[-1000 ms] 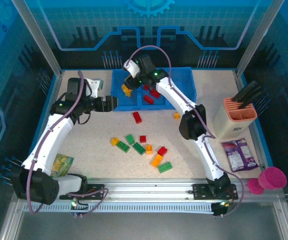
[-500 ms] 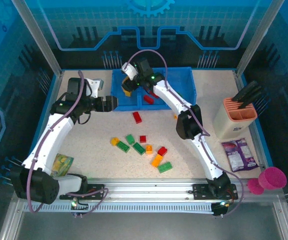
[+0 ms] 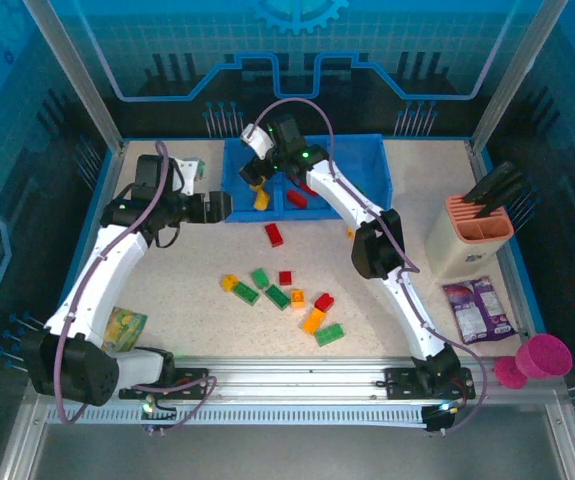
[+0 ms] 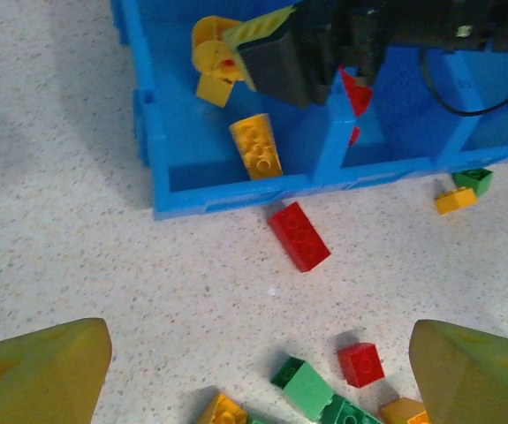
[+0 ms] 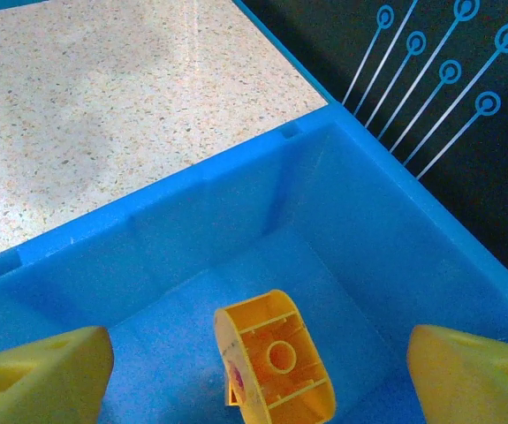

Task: Sort the legos into containers by color
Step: Place the lego in the container, then pick up the lego from the center of the table.

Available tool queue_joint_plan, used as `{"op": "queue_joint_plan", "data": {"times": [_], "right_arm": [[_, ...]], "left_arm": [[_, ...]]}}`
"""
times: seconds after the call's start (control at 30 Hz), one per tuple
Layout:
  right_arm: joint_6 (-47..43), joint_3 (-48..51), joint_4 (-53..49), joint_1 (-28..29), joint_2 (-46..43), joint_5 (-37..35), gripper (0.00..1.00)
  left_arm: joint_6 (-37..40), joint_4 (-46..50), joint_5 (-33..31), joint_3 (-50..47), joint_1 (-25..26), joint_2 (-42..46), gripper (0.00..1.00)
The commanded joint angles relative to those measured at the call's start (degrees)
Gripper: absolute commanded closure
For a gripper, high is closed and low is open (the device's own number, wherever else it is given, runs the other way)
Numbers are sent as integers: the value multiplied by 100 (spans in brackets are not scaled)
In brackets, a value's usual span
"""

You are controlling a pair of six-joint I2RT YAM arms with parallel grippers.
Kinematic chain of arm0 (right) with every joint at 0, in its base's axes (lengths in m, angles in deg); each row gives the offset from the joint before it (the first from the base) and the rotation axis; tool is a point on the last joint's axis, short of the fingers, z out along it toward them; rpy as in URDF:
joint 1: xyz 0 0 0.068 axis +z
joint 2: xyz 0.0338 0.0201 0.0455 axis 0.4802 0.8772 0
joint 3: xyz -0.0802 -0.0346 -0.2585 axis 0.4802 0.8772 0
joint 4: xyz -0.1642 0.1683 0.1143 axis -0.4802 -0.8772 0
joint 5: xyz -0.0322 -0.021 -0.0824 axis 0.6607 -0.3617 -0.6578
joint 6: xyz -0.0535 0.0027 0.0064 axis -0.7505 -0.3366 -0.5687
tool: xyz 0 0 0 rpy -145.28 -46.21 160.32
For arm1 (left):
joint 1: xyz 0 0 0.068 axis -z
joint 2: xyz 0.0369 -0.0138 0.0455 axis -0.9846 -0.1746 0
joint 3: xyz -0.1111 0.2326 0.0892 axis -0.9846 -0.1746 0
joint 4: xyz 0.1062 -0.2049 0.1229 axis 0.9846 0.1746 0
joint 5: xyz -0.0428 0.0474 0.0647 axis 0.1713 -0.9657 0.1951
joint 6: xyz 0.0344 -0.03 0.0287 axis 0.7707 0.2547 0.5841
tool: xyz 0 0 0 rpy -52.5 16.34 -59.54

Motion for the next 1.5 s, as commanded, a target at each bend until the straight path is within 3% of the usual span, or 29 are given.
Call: {"op": "queue_joint_plan", "data": {"times": [0.0,0.13,0.27,0.4,0.73,1.07,1.47], "right_arm": [[60,10,57,8,-632,48,14],[309,591,88,-128,-1339,-46,14],[533,1980,350,-292,-2568,-245,13],[755,3414,438,-440,-3798,-584,12],[1671,6911,1319,-788,-6307,-803,13],[1684,8096,1864,-746,-6922,-667,14],[1609,8539,2165,-809,-7163,-612,13]], "left_arm": [[-585,99,-233,-54,-7,35,13],[-1126,-297,-382,-445,499,-67,13],[-1610,-622,-698,-603,1097,-501,13],[-2237,-1074,-734,-753,1404,-1056,13],[-2834,-1398,-1318,-485,2048,-2385,14],[-3028,-1122,-2535,440,2434,-3418,15],[-3108,-572,-2784,1475,2575,-4391,16]]}}
